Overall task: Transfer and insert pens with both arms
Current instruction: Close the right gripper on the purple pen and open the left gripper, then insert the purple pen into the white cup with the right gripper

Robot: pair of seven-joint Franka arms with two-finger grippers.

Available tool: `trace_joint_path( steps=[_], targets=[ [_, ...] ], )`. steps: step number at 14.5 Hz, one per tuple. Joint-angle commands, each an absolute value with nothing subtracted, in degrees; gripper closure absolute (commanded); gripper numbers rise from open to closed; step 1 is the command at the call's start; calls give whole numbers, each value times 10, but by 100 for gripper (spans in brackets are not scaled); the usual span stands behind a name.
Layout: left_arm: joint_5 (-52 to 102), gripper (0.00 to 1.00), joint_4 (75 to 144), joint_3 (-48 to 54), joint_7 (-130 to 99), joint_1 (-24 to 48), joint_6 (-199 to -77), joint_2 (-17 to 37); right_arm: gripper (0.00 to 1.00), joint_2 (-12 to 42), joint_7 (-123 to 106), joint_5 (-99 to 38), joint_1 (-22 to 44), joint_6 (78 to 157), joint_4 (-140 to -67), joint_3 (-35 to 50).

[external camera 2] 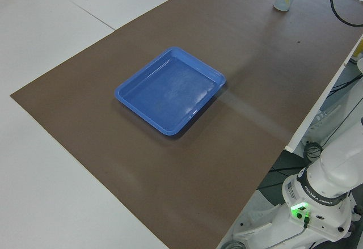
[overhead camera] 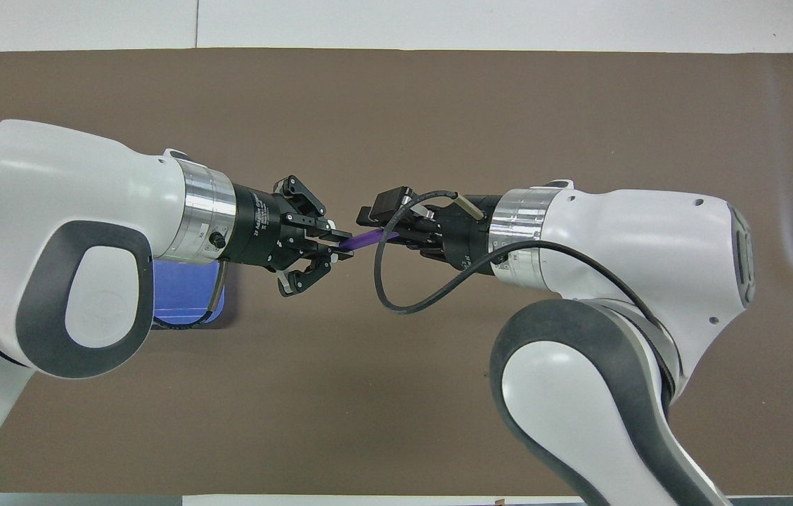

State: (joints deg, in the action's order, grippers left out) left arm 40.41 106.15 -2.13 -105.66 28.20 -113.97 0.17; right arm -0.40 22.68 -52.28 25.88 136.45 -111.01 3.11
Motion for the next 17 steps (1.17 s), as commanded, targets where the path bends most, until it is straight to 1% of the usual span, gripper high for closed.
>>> trace_joint_path(
  steps=[1, 3, 4, 8, 9, 12, 13, 14, 17],
  targets=[
    [417, 100, 1086, -26, -1045, 287, -1152, -18, 71, -5, 216, -515, 253, 1354, -1107, 32],
    [418, 100, 1086, -26, -1045, 287, -1152, -18, 95, -5, 214, -515, 253, 1355, -1107, 33],
    [420, 100, 1086, -26, -1045, 287, -1152, -18, 100, -5, 214, -515, 253, 1355, -1107, 33],
    [424, 100, 1086, -27, -1042, 287, -1154, -18, 100, -5, 214, -514, 253, 1354, -1107, 33],
    [423, 1, 1085, -28, -1028, 288, -1155, -19, 100, -5, 214, -514, 253, 1354, -1107, 33],
    [422, 0, 1085, -27, -1020, 288, -1157, -21, 100, -5, 208, -510, 252, 1347, -1107, 31],
    [422, 0, 1084, -28, -1020, 288, -1158, -21, 100, -6, 199, -479, 251, 1336, -1106, 27],
    [419, 0, 1080, -29, -1019, 288, -1158, -21, 100, -10, 193, -413, 232, 1294, -1097, 25],
    [415, 0, 1079, -30, -1017, 287, -1164, -21, 100, 8, 114, -258, 158, 1101, -1004, 26]
  ],
)
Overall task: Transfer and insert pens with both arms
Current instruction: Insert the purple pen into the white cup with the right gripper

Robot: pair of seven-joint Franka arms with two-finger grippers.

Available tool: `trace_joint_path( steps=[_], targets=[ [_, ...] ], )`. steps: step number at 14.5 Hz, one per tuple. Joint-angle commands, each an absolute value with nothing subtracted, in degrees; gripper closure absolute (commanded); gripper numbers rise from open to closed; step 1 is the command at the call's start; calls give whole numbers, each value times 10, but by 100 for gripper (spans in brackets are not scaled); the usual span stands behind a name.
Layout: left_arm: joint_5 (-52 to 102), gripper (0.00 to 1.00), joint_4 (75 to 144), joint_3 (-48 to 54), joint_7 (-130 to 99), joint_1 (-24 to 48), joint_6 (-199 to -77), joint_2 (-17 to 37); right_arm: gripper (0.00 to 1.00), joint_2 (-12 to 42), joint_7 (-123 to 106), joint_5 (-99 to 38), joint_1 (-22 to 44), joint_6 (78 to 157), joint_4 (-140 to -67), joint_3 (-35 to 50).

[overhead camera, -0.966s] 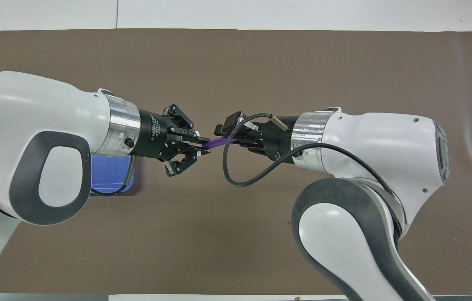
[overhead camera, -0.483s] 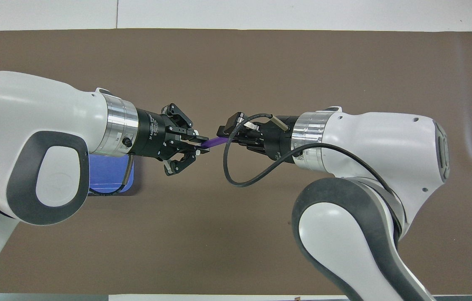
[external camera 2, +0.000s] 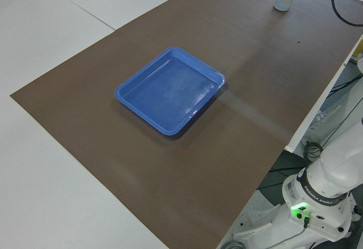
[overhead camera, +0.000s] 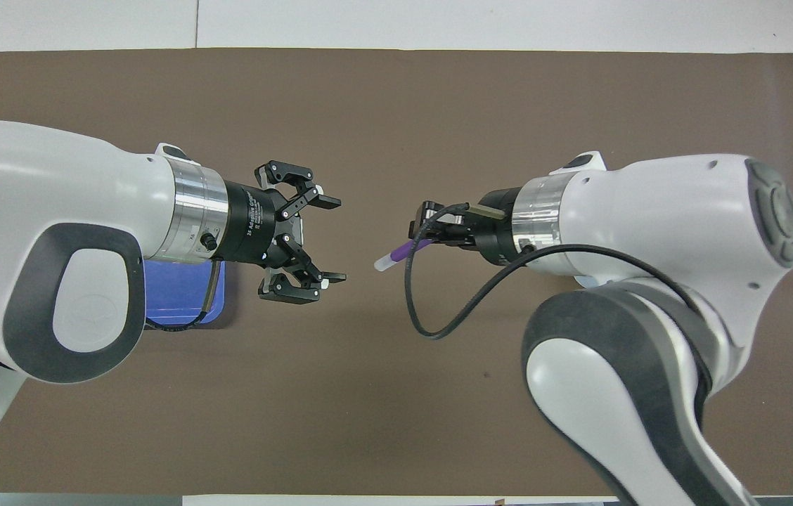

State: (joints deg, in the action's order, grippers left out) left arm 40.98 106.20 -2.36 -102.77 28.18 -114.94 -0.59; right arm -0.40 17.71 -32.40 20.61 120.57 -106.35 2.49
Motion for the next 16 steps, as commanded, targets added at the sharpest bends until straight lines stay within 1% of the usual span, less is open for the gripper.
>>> trace_joint_path(
  steps=[1, 2, 4, 7, 9, 12, 14, 16],
  targets=[
    [414, 0, 1079, -30, -1015, 287, -1167, -20, 100, 11, 54, -231, 131, 1066, -992, 26],
    [414, 0, 1079, -30, -1010, 284, -1167, -20, 100, 11, 1, -206, 106, 1039, -986, 26],
    [413, 0, 1080, -30, -1007, 284, -1168, -20, 100, 11, -98, -152, 58, 1018, -984, 26],
    [413, 0, 1080, -30, -1007, 282, -1169, -20, 100, 22, -194, -68, 37, 1029, -991, 26],
    [413, 0, 1079, -30, -1007, 281, -1169, -20, 100, 28, -225, -34, 34, 1041, -1003, 26],
    [413, 0, 1079, -30, -1007, 281, -1169, -20, 100, 17, -236, -33, 22, 1087, -1068, 26],
    [413, 0, 1079, -30, -1007, 281, -1172, -20, 100, 16, -236, -33, 23, 1137, -1106, 26],
    [413, 0, 1080, -30, -1007, 283, -1175, -19, 100, 16, -236, -33, 25, 1150, -1122, 26]
  ],
)
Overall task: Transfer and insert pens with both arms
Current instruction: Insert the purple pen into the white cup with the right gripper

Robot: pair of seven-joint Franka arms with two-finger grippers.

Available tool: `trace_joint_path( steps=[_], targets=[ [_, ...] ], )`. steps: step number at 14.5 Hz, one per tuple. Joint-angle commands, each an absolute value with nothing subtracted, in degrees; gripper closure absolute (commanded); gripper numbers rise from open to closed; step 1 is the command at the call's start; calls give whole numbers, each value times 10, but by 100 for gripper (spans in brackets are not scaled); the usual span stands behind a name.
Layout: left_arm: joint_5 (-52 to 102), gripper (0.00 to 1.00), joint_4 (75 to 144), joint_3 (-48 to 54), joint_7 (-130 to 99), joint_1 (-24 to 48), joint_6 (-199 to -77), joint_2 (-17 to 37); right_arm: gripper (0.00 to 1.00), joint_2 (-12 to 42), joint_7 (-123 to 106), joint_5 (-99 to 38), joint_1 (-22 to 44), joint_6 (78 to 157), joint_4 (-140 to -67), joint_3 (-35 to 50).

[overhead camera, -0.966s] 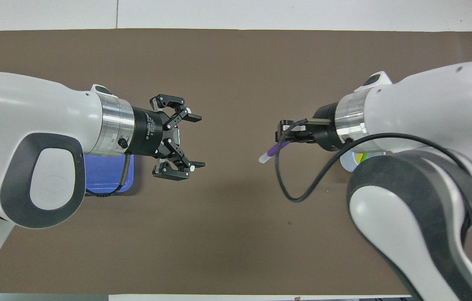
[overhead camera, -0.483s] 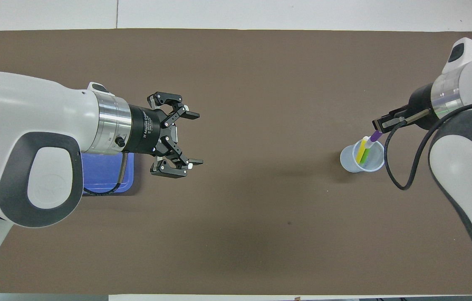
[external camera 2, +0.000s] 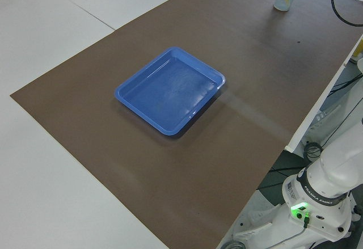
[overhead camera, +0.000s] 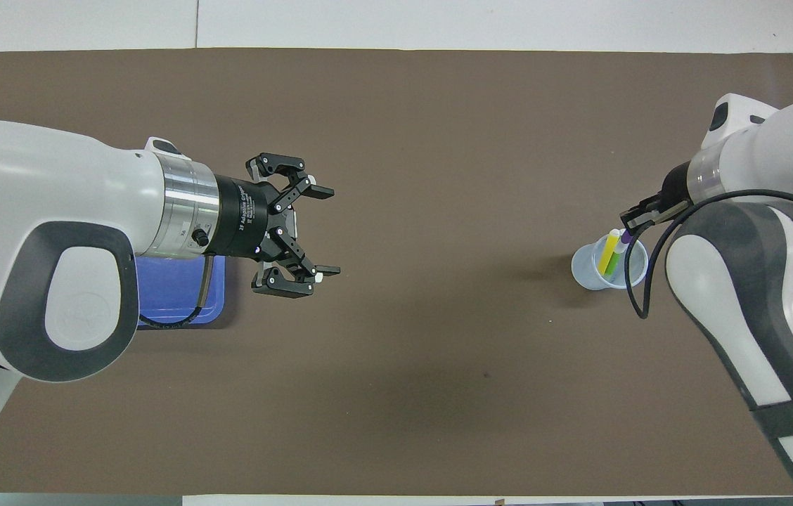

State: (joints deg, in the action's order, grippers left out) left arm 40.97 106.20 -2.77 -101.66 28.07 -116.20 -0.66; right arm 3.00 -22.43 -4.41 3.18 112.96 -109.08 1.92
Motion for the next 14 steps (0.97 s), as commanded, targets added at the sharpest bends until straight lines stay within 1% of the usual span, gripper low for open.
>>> trace_joint_path(
  steps=[1, 4, 5, 6, 7, 12, 14],
  targets=[
    [412, 0, 1080, -30, -1007, 285, -1176, -19, 100, 11, -236, -33, 25, 1150, -1133, 26],
    [395, 0, 1081, -30, -992, 281, -1179, -18, 99, 4, -236, -33, 27, 1159, -1155, 26],
    [368, 0, 1081, -30, -967, 280, -1178, -18, 68, 2, -237, -33, 26, 1154, -1154, 26],
    [352, 0, 1081, -30, -939, 274, -1173, -18, 26, 1, -236, -33, 25, 1151, -1154, 26],
    [340, 0, 1082, -29, -901, 268, -1168, -18, 0, 2, -236, -33, 21, 1150, -1151, 26],
    [256, 0, 1078, -33, -729, 229, -1098, -19, 0, 8, -236, -33, 14, 1108, -1095, 25],
    [225, 0, 1070, -34, -643, 202, -1060, -19, 0, 4, -235, -33, -4, 1104, -1085, 25]
  ],
)
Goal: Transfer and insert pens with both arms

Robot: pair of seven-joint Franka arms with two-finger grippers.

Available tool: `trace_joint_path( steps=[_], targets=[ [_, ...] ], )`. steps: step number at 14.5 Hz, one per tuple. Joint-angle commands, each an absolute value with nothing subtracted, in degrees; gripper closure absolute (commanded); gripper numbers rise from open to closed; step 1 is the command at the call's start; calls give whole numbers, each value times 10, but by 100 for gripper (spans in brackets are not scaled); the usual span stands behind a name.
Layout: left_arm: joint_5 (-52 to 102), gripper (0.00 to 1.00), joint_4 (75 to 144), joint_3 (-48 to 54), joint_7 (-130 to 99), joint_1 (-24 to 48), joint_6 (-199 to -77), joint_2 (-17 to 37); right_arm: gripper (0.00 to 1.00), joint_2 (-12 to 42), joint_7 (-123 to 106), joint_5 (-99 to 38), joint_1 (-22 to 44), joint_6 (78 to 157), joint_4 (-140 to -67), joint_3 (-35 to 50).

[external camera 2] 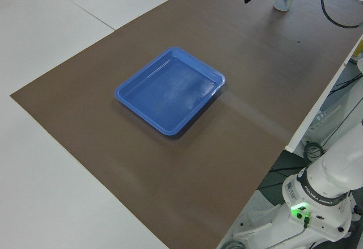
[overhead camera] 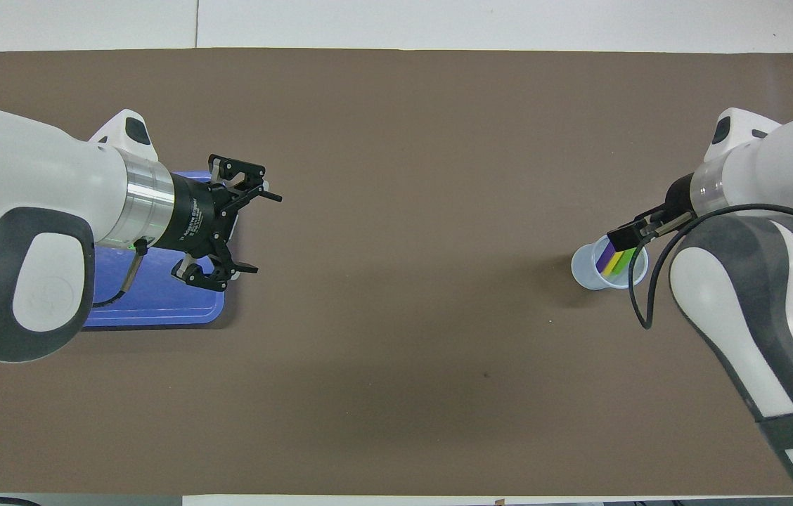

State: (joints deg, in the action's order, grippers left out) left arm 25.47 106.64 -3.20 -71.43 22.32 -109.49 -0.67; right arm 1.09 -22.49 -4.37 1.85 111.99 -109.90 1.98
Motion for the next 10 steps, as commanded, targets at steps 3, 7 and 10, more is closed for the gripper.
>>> trace_joint_path(
  steps=[3, 7, 10],
  targets=[
    [154, 0, 1046, -35, -522, 168, -1010, -13, 0, -11, -231, -33, -18, 1051, -1071, 23],
    [63, 0, 1009, -38, -388, 160, -959, -9, 0, -11, -229, 18, -19, 946, -1011, 23],
    [21, 0, 959, -45, -256, 149, -891, -5, 0, -11, -229, 18, -20, 901, -979, 21]
  ],
)
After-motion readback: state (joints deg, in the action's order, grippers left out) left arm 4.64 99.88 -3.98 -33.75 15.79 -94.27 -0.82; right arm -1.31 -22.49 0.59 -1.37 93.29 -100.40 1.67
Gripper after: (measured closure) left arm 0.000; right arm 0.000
